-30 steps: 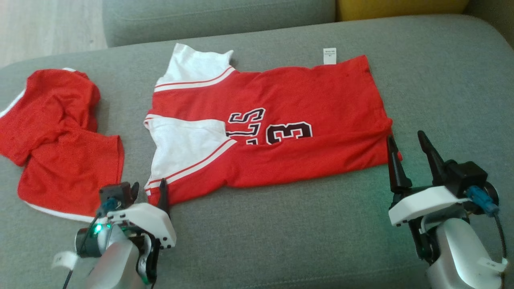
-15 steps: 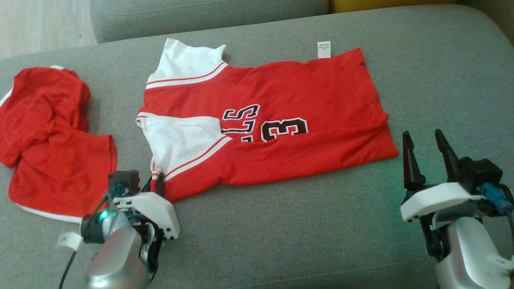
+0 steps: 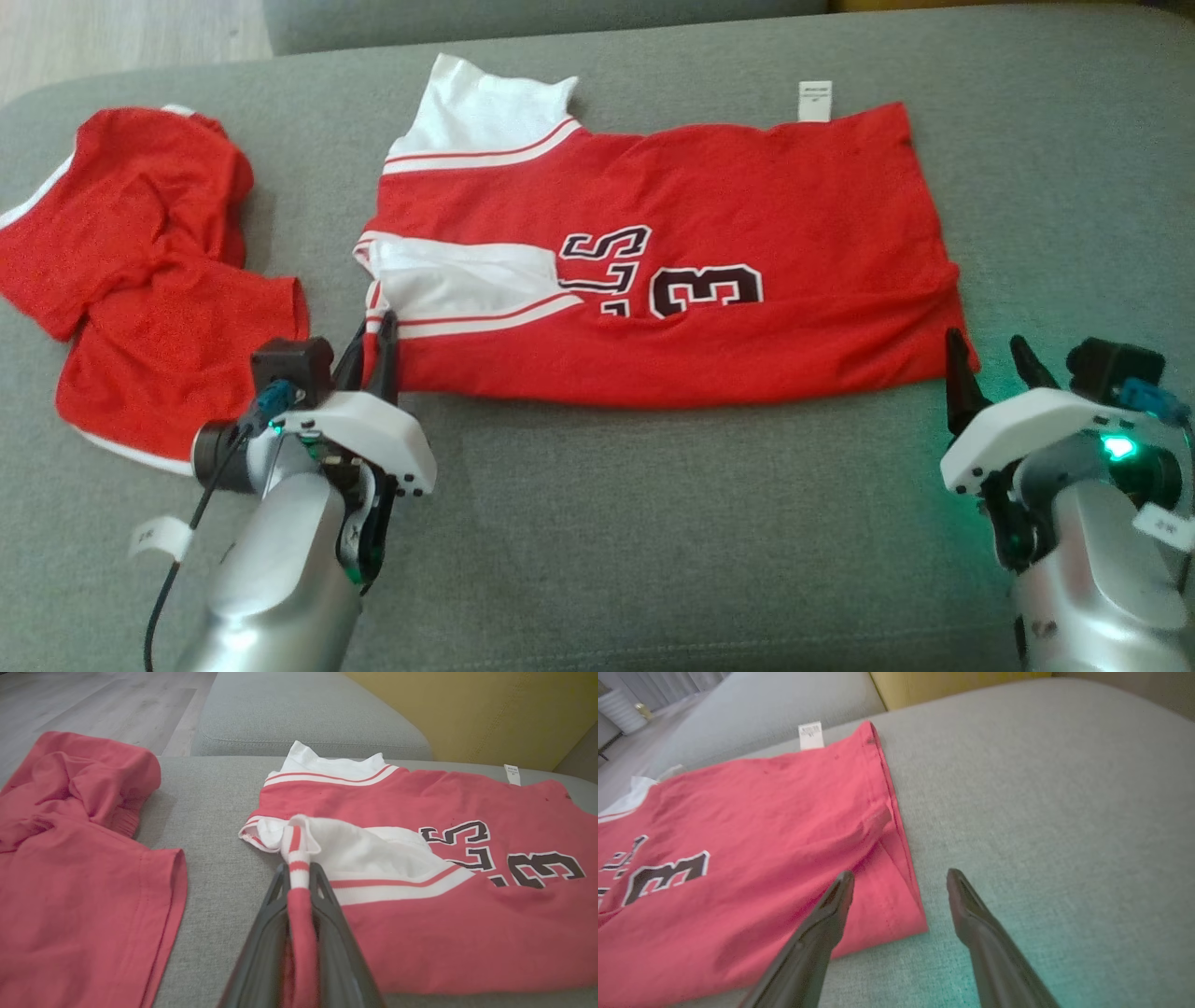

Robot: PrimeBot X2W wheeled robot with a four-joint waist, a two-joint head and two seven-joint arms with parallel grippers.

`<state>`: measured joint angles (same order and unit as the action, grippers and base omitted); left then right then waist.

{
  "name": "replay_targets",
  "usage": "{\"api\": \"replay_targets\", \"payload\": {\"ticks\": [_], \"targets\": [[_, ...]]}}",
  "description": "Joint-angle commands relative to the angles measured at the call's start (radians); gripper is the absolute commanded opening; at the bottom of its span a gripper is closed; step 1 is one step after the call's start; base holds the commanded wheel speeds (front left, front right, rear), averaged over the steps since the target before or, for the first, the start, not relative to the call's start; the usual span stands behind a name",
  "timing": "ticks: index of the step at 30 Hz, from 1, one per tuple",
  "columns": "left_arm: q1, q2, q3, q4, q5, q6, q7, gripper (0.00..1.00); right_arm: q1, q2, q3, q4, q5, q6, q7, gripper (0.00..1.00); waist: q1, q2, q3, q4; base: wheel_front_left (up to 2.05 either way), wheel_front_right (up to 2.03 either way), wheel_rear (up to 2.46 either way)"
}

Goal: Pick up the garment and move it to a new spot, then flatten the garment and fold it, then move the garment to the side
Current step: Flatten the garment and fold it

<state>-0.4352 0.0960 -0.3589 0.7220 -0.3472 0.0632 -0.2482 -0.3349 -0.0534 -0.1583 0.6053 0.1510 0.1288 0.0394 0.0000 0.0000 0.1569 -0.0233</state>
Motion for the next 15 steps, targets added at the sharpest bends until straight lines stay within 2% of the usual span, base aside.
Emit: {"api": "replay_targets", "payload": {"ticks": [1,12,13,14,15], "targets": [[-0.026,0.02,0.034,-0.038,0.009,0.006,-0.013,0.0,-0.05,0.003,0.016,-0.011,0.003,0.002,0.009,1.0,0.0,0.0,0.008,0.008,0.0,0.0,0.0],[-0.016,0.009,0.025,-0.092,0.035,-0.006,-0.013,0.0,-0.178,0.003,-0.058,0.172,-0.063,0.002,0.085,1.0,0.0,0.0,0.044,0.043,0.0,0.0,0.0],[-0.016,0.008,0.025,-0.093,0.036,-0.007,-0.013,0.0,-0.186,0.003,-0.057,0.186,-0.061,0.002,0.093,0.88,0.0,0.0,0.046,0.046,0.0,0.0,0.0],[-0.016,0.008,0.025,-0.093,0.037,-0.008,-0.013,0.0,-0.193,0.003,-0.055,0.197,-0.059,0.002,0.097,0.26,0.0,0.0,0.047,0.048,0.0,0.0,0.0],[-0.017,0.009,0.026,-0.091,0.038,-0.008,-0.013,0.0,-0.199,0.003,-0.055,0.204,-0.06,0.002,0.096,0.0,0.0,0.0,0.048,0.049,0.0,0.0,0.0]]}}
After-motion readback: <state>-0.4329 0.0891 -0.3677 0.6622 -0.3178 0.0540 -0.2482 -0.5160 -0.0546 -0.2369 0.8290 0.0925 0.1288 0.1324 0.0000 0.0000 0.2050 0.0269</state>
